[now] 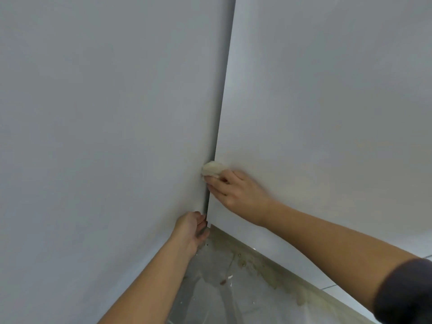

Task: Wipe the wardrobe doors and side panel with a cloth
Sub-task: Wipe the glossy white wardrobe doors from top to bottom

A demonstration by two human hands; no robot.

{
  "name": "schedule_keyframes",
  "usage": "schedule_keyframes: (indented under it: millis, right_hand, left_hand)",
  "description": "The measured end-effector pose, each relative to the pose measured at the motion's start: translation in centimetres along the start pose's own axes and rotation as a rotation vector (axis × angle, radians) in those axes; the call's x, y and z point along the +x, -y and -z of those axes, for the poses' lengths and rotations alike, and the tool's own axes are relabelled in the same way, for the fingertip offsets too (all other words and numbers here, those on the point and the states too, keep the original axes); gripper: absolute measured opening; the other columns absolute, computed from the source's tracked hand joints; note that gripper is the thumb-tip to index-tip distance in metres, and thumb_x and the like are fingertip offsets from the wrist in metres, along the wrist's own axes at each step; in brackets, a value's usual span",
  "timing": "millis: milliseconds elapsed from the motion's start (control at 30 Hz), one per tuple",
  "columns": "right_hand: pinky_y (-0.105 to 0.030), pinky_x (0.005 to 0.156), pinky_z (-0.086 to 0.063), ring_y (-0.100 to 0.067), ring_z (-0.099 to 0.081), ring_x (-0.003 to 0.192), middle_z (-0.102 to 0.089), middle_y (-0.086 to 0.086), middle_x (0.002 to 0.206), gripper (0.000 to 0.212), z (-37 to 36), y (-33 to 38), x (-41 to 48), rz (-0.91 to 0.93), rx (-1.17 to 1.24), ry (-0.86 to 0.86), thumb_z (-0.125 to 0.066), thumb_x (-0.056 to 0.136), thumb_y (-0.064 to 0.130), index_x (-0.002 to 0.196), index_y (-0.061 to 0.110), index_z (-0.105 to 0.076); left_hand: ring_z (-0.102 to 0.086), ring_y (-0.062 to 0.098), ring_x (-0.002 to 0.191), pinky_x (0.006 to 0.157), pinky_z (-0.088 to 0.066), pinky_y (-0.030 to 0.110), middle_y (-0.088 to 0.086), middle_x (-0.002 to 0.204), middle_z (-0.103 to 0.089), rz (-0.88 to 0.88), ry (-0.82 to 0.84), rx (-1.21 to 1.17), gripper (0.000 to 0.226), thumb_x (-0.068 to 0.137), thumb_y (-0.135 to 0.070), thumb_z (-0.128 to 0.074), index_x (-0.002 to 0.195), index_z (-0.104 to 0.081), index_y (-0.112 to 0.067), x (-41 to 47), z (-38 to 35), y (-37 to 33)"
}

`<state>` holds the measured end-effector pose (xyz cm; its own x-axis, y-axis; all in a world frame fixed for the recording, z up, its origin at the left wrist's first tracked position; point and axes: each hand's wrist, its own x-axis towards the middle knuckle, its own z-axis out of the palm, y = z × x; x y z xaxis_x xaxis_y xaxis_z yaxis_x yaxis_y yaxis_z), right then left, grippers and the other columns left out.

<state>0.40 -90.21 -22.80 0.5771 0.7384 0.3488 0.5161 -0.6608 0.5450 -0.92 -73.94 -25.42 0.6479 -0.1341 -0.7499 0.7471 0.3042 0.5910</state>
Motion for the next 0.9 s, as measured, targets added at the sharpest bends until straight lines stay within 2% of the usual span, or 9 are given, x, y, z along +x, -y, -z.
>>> schedule_keyframes:
  millis: [100, 233, 367, 467, 567, 667, 733, 833, 900]
  right_hand:
    - [-0.038, 0.077, -0.048, -0.027, -0.05, 0.094, -0.064, -0.008, 0.123, 0.038, -1.8, 0.9, -0.6, 0.001, 0.06, 0.028, -0.04, 0.088, 0.002, 0.11, 0.006, -0.07]
    - [-0.036, 0.076, -0.044, -0.025, -0.053, 0.093, -0.066, -0.004, 0.12, 0.037, -3.5, 2.2, -1.7, 0.093, 0.023, 0.151, -0.041, 0.086, 0.006, 0.101, 0.012, -0.074]
    - [-0.035, 0.071, -0.031, -0.025, -0.043, 0.095, -0.064, -0.002, 0.123, 0.025, -1.3, 1.1, -0.9, 0.129, -0.041, 0.138, -0.055, 0.086, 0.01, 0.103, 0.015, -0.072]
    - [-0.037, 0.07, -0.03, -0.026, -0.043, 0.092, -0.062, -0.002, 0.128, 0.034, 3.3, -1.8, 0.5, -0.074, -0.048, -0.025, -0.041, 0.095, 0.004, 0.118, 0.011, -0.066]
    - [-0.037, 0.069, -0.032, -0.027, -0.047, 0.092, -0.057, 0.002, 0.136, 0.044, 6.9, -4.0, 1.0, -0.215, -0.11, -0.103, -0.03, 0.097, 0.0, 0.127, 0.01, -0.061]
    - [-0.039, 0.07, -0.032, -0.028, -0.045, 0.097, -0.053, -0.003, 0.14, 0.042, 6.3, -3.2, 0.7, -0.162, -0.16, -0.064, -0.035, 0.095, 0.004, 0.129, 0.009, -0.058]
    - [-0.039, 0.072, -0.032, -0.029, -0.046, 0.099, -0.052, -0.01, 0.141, 0.04, 4.8, -2.1, 0.5, -0.095, -0.192, 0.034, -0.037, 0.095, 0.007, 0.128, 0.007, -0.058]
    - [-0.038, 0.069, -0.041, -0.03, -0.056, 0.088, -0.054, -0.018, 0.136, 0.034, 3.5, -1.7, 0.9, -0.119, -0.151, 0.043, -0.042, 0.095, 0.002, 0.12, 0.008, -0.064]
    - [-0.04, 0.072, -0.045, -0.031, -0.056, 0.085, -0.054, -0.022, 0.134, 0.036, 2.4, -1.1, 0.6, -0.113, -0.097, 0.041, -0.038, 0.094, -0.002, 0.118, 0.008, -0.064]
  left_hand:
    - [-0.051, 0.021, 0.095, 0.088, -0.042, 0.039, 0.008, 0.091, -0.053, 0.015, -0.031, 0.06, 0.019, 0.1, -0.004, -0.037, 0.089, -0.053, -0.004, 1.0, 0.0, 0.1]
    - [-0.051, 0.017, 0.08, 0.072, -0.046, 0.036, 0.007, 0.088, -0.053, 0.032, -0.052, 0.114, 0.018, 0.099, -0.002, -0.038, 0.09, -0.054, -0.004, 1.7, 0.8, 0.9]
    - [-0.051, 0.019, 0.081, 0.073, -0.045, 0.036, 0.009, 0.094, -0.055, 0.057, -0.023, 0.158, 0.014, 0.099, -0.003, -0.039, 0.106, -0.052, -0.004, 1.5, 1.7, 1.5]
    - [-0.05, 0.022, 0.097, 0.087, -0.045, 0.042, 0.012, 0.108, -0.053, 0.043, -0.008, 0.167, 0.015, 0.099, -0.003, -0.04, 0.104, -0.053, -0.004, 1.7, 1.8, 1.5]
    - [-0.051, 0.022, 0.092, 0.092, -0.046, 0.043, 0.012, 0.106, -0.052, 0.049, 0.015, 0.164, 0.017, 0.098, -0.002, -0.041, 0.1, -0.058, -0.002, 2.1, 1.4, 1.8]
    - [-0.049, 0.027, 0.12, 0.101, -0.043, 0.045, 0.012, 0.119, -0.052, 0.048, 0.053, 0.145, 0.028, 0.099, -0.003, -0.04, 0.124, -0.052, 0.001, 2.1, 1.1, 1.9]
    - [-0.047, 0.026, 0.124, 0.104, -0.042, 0.047, 0.012, 0.123, -0.053, 0.039, 0.061, 0.13, 0.022, 0.1, -0.004, -0.04, 0.116, -0.054, -0.001, 2.3, 1.1, 1.9]
    - [-0.053, 0.019, 0.097, 0.103, -0.043, 0.047, 0.004, 0.096, -0.055, 0.03, 0.04, 0.141, 0.024, 0.101, -0.006, -0.038, 0.084, -0.054, -0.011, 2.9, 1.3, 2.2]
    - [-0.049, 0.013, 0.076, 0.088, -0.047, 0.042, 0.001, 0.081, -0.051, 0.025, 0.011, 0.159, 0.031, 0.101, -0.006, -0.036, 0.075, -0.049, -0.014, 3.2, 1.5, 2.4]
